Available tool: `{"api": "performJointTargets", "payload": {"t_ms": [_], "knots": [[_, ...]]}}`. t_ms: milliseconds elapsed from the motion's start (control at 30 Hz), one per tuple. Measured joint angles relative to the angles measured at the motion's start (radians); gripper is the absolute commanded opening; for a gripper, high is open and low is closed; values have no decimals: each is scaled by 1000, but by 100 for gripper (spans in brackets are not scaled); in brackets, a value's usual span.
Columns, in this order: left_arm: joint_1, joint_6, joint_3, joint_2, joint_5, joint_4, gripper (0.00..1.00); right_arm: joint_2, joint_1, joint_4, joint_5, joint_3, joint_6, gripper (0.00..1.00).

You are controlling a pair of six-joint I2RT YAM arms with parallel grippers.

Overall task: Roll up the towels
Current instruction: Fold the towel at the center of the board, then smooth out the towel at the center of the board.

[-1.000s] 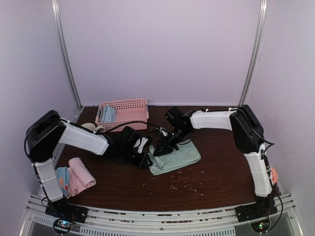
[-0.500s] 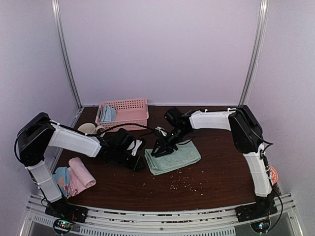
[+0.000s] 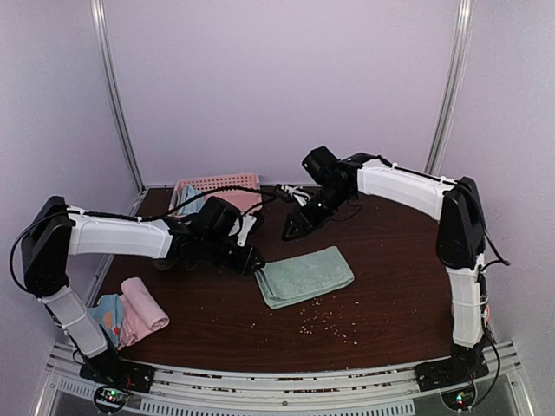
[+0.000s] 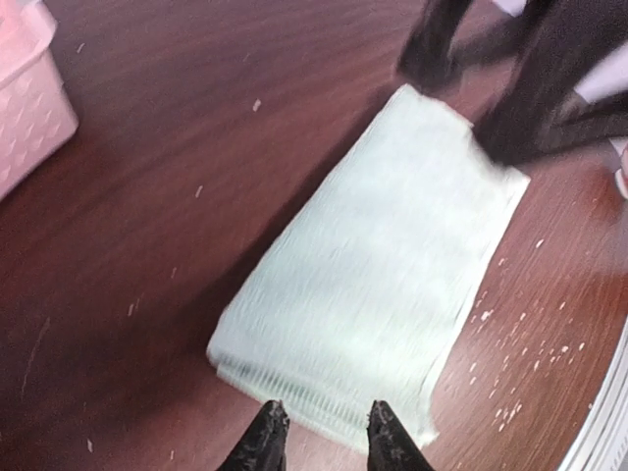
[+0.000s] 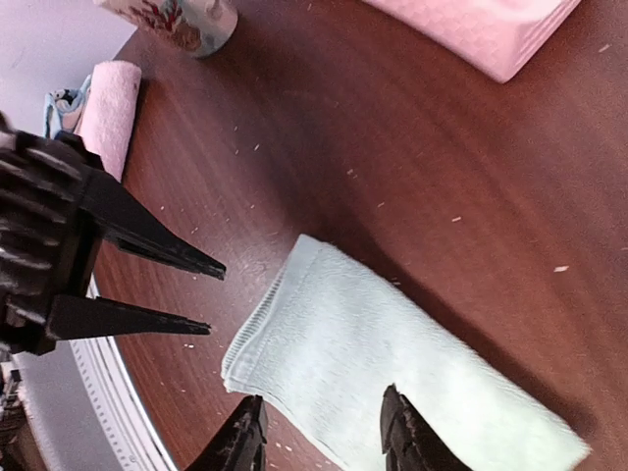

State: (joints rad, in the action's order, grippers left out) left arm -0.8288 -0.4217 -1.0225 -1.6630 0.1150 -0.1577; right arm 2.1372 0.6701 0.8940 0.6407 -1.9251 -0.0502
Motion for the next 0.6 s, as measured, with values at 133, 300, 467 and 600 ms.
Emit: {"api": "performJointTargets", "payload": {"t_ms": [133, 300, 467, 600], "knots": [[0, 30, -111, -79, 42, 8, 29, -114, -75, 18, -123, -32, -74, 96], [0, 56, -195, -186, 118, 24, 27, -266, -250, -142, -216, 55, -72, 97], [-2, 58, -197, -249, 193, 27, 25, -230, -421, -239, -29, 117, -48, 50], [-12, 58, -190, -259, 228, 30, 24, -110, -420, -193, 149, 156, -137, 26]]}}
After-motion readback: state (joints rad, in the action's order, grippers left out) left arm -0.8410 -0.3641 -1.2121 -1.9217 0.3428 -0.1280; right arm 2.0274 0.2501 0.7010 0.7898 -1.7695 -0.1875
